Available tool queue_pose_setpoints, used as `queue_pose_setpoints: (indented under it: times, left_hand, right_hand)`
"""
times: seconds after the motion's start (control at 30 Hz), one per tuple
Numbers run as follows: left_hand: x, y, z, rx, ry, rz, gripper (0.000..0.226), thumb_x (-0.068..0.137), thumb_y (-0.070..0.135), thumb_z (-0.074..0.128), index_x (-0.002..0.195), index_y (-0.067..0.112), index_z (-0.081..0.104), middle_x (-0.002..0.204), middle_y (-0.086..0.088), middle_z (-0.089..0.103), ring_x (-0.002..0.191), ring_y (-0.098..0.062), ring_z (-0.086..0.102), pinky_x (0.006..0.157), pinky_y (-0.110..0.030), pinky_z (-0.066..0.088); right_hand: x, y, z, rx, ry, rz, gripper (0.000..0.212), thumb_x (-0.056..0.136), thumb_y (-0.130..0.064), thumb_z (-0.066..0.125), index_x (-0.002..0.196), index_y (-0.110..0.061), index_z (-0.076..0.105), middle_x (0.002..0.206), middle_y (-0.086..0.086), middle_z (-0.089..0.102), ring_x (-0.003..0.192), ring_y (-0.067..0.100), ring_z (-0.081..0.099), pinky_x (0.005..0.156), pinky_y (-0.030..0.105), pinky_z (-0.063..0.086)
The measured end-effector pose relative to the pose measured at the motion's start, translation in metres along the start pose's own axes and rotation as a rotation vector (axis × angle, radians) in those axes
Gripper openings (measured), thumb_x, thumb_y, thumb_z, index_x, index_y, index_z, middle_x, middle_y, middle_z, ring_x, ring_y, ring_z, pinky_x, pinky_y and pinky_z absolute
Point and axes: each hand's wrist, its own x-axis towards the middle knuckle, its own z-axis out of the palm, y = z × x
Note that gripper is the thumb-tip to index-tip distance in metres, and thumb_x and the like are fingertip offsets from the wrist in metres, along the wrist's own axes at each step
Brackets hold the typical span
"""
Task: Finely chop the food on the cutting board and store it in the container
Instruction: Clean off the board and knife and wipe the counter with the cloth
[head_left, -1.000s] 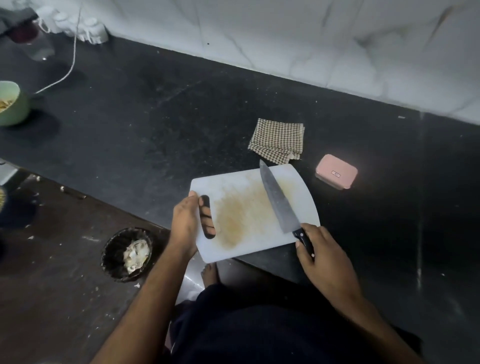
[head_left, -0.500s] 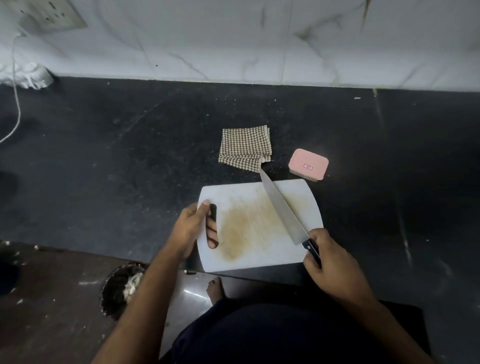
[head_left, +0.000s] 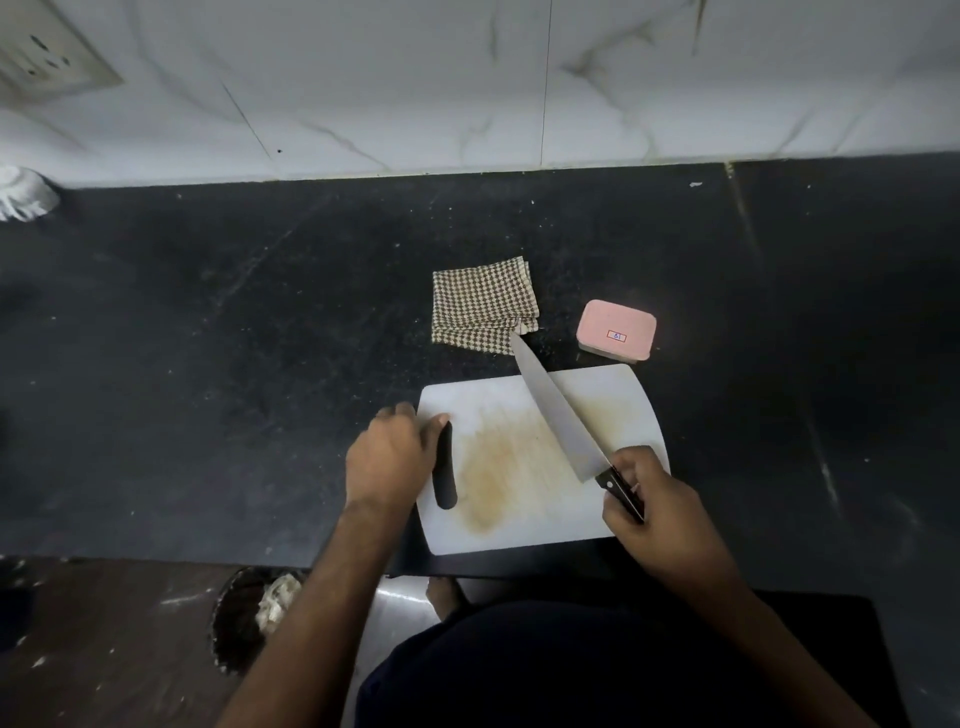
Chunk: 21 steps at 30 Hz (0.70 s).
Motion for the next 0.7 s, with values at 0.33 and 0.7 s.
queue_pose_setpoints:
  times: [0.33,0.7]
  left_hand:
    - [0.006,0.034,-0.001,-0.981,-0.087,-0.165,0.049,0.101,0.044,0.06,0.144,0.022,0.05,0.123,0.006,0.064,0.109,-0.012,0.062,0.089,-0.032,0.053]
    - [0.006,0.002,0.018,-1.209,-0.022,-0.376,0.009,0.098,0.02,0.069,0.103,0.012,0.067,0.093,-0.012,0.076,0.085,-0.028,0.074,0.064,-0.033,0.056]
  right_hand:
    - [0.01,-0.018,-0.013,0.074,-0.361,-0.167,0.046,0.094,-0.01,0.059,0.122,-0.045,0.057,0.112,-0.022,0.069,0.103,-0.002,0.066,0.084,0.018,0.05]
    - [0.055,0.02,-0.015,-0.316,-0.07,-0.357,0.028,0.097,-0.031,0.063,0.125,-0.034,0.061,0.113,-0.02,0.053,0.092,0.006,0.06,0.073,0.032,0.055]
